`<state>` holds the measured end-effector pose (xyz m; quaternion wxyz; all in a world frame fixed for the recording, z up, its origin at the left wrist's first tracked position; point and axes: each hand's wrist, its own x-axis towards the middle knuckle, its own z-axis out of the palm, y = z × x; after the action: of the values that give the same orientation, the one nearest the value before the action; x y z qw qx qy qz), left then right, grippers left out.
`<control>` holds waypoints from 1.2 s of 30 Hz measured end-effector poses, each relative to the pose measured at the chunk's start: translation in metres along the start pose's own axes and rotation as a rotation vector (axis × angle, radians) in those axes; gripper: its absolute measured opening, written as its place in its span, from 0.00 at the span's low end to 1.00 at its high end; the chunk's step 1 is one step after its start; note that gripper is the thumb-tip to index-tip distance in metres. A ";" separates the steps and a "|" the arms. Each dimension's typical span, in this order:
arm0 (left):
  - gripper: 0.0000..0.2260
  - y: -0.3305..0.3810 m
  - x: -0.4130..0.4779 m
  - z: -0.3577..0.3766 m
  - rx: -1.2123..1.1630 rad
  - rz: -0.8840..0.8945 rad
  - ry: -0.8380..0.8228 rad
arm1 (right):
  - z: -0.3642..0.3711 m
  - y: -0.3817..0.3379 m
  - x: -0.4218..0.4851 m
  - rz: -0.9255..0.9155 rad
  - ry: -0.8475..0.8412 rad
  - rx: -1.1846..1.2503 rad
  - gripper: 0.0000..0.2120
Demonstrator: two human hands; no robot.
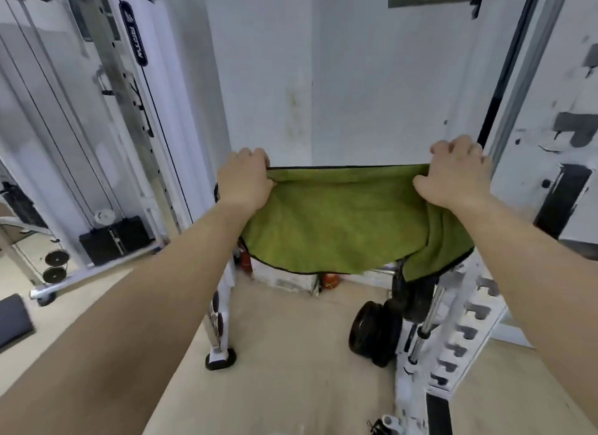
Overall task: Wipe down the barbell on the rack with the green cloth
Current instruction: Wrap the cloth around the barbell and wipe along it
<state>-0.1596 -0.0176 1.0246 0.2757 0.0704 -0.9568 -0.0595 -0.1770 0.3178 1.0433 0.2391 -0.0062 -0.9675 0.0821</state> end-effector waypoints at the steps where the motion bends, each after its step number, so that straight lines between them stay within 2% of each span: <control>1: 0.16 0.004 0.006 0.017 0.030 0.047 0.034 | 0.012 -0.007 -0.002 -0.086 -0.006 -0.035 0.30; 3: 0.21 0.013 0.006 0.052 -0.088 0.196 0.007 | 0.045 -0.025 -0.017 -0.311 -0.153 -0.013 0.35; 4: 0.20 0.016 0.003 0.067 -0.172 0.283 -0.057 | 0.062 -0.034 -0.027 -0.382 -0.247 -0.060 0.39; 6: 0.20 0.012 -0.003 0.093 -0.203 0.461 -0.165 | 0.090 -0.048 -0.037 -0.419 -0.286 -0.231 0.45; 9: 0.23 -0.005 0.006 0.108 -0.137 0.618 -0.117 | 0.105 -0.069 -0.029 -0.345 -0.180 -0.256 0.34; 11: 0.24 -0.017 0.020 0.107 -0.124 0.643 -0.123 | 0.109 -0.093 -0.022 -0.341 -0.193 -0.212 0.30; 14: 0.26 -0.048 0.042 0.110 -0.090 0.572 -0.179 | 0.121 -0.151 -0.019 -0.386 -0.191 -0.147 0.25; 18: 0.28 -0.058 0.055 0.110 -0.067 0.546 -0.212 | 0.137 -0.200 -0.016 -0.411 -0.096 -0.124 0.23; 22: 0.28 -0.035 0.056 0.107 -0.070 0.570 -0.271 | 0.140 -0.153 -0.023 -0.474 0.019 -0.196 0.26; 24: 0.28 -0.019 0.053 0.106 -0.090 0.605 -0.293 | 0.133 -0.110 -0.030 -0.436 0.074 -0.258 0.29; 27: 0.29 0.020 0.043 0.107 -0.130 0.691 -0.257 | 0.118 -0.044 -0.038 -0.346 0.058 -0.291 0.29; 29: 0.30 0.051 0.035 0.109 -0.135 0.705 -0.238 | 0.106 -0.012 -0.037 -0.295 0.009 -0.287 0.28; 31: 0.29 0.071 0.026 0.110 -0.134 0.642 -0.172 | 0.094 0.004 -0.031 -0.245 -0.094 -0.326 0.27; 33: 0.28 0.077 0.019 0.111 -0.101 0.589 -0.107 | 0.087 0.006 -0.018 -0.213 -0.270 -0.330 0.24; 36: 0.22 0.070 0.010 0.113 -0.027 0.642 -0.008 | 0.075 -0.007 0.007 -0.118 -0.630 -0.158 0.21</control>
<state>-0.2357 0.0580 0.9450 0.2776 -0.2392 -0.9303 0.0177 -0.2180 0.2997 0.9820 -0.0688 0.0571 -0.9960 -0.0094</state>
